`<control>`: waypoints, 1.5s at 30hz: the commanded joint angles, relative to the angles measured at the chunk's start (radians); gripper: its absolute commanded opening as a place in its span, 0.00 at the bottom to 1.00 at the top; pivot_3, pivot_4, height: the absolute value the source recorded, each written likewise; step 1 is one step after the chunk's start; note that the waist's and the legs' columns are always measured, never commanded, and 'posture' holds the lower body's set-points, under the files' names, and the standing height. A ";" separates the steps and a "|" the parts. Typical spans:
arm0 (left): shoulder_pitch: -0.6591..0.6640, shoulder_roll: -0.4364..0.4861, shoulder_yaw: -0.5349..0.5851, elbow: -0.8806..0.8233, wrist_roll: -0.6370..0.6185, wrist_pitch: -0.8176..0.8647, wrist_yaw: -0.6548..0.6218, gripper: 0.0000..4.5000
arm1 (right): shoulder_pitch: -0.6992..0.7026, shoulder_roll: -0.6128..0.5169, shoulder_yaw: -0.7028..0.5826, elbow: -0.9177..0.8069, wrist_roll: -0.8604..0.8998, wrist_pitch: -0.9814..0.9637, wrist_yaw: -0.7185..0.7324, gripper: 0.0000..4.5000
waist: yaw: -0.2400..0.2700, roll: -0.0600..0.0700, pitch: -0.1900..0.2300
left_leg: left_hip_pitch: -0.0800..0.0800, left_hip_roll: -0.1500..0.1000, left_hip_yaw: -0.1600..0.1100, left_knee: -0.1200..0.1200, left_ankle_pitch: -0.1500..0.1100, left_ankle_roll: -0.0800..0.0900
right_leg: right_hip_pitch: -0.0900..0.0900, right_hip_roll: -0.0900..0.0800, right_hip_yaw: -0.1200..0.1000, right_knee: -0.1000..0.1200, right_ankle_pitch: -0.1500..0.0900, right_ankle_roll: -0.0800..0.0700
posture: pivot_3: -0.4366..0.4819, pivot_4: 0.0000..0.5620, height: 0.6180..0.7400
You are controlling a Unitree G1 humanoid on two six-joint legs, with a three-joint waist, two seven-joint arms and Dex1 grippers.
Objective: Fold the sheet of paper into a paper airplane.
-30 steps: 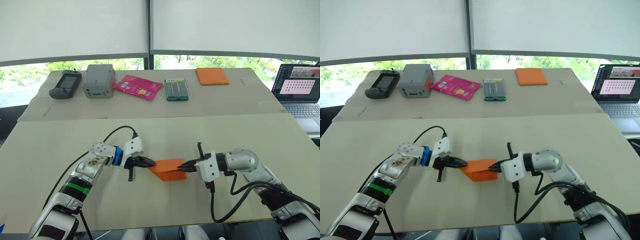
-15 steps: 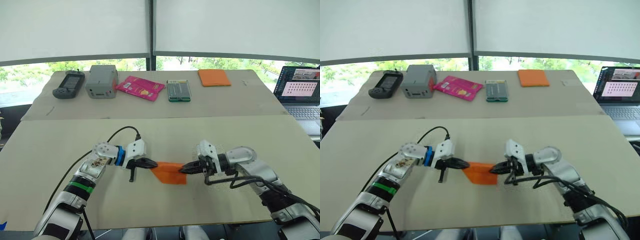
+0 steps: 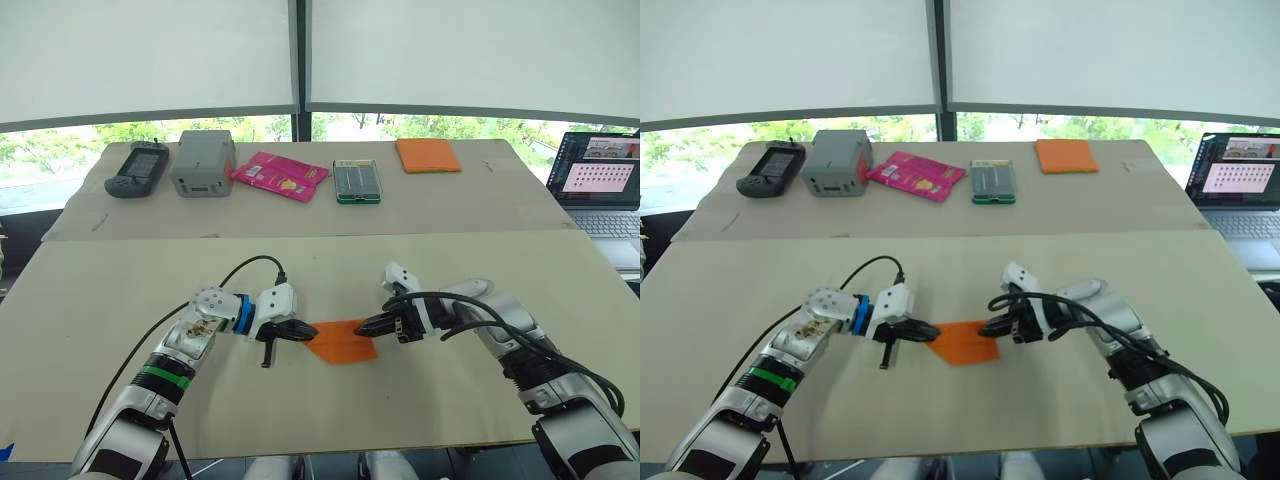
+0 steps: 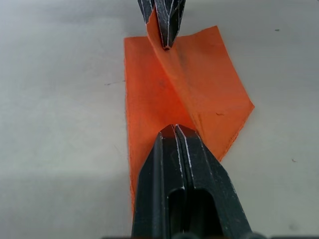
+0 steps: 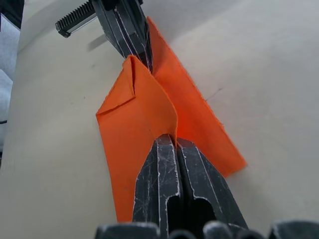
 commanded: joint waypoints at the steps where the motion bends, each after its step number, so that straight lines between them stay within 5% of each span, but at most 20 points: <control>1: 0.021 -0.001 -0.036 0.023 0.050 0.016 -0.002 0.00 | -0.009 -0.010 -0.040 -0.024 0.011 0.012 0.008 0.07 | 0.001 0.000 0.000 | 0.000 0.000 0.000 0.000 0.000 0.000 | 0.000 0.000 0.000 0.000 0.000 0.000 | 0.48 0.27 1.00; 6: 0.001 -0.028 -0.006 0.025 -0.003 0.073 -0.008 0.00 | 0.002 -0.025 -0.170 -0.074 0.042 -0.055 -0.038 0.44 | 0.002 0.000 0.000 | 0.000 0.000 0.000 0.000 0.000 0.000 | 0.000 0.000 0.000 0.000 0.000 0.000 | 0.48 0.27 1.00; 14: -0.024 -0.024 0.027 0.007 -0.024 0.136 -0.027 0.00 | 0.173 0.001 -0.354 -0.424 0.193 -0.040 -0.135 0.44 | 0.001 0.000 0.000 | -0.002 0.000 -0.001 0.000 0.000 0.000 | -0.001 0.001 0.000 0.000 0.000 0.001 | 0.48 0.27 1.00; 20: -0.042 0.000 0.015 0.082 0.017 0.068 -0.040 0.00 | 0.405 -0.044 -0.241 -0.653 0.147 -0.064 -0.174 0.02 | 0.000 0.000 0.000 | -0.002 0.000 -0.001 0.000 0.000 0.000 | 0.000 -0.001 0.001 -0.001 0.000 0.001 | 0.48 0.27 1.00; 40: -0.160 -0.023 0.021 0.377 0.096 -0.128 -0.004 0.00 | 0.250 0.105 -0.102 -0.208 -0.137 -0.364 -0.290 0.01 | 0.002 0.000 0.000 | 0.002 -0.001 0.000 0.002 0.000 0.000 | 0.002 0.005 -0.001 0.000 0.000 0.001 | 0.48 0.27 1.00; 45: -0.164 -0.057 0.120 0.354 -0.024 -0.002 -0.012 0.00 | 0.273 0.108 -0.078 -0.217 -0.149 -0.347 -0.278 0.01 | 0.000 0.000 0.000 | 0.000 -0.001 -0.001 0.005 -0.001 0.001 | 0.002 0.005 -0.001 0.001 0.001 0.001 | 0.48 0.27 1.00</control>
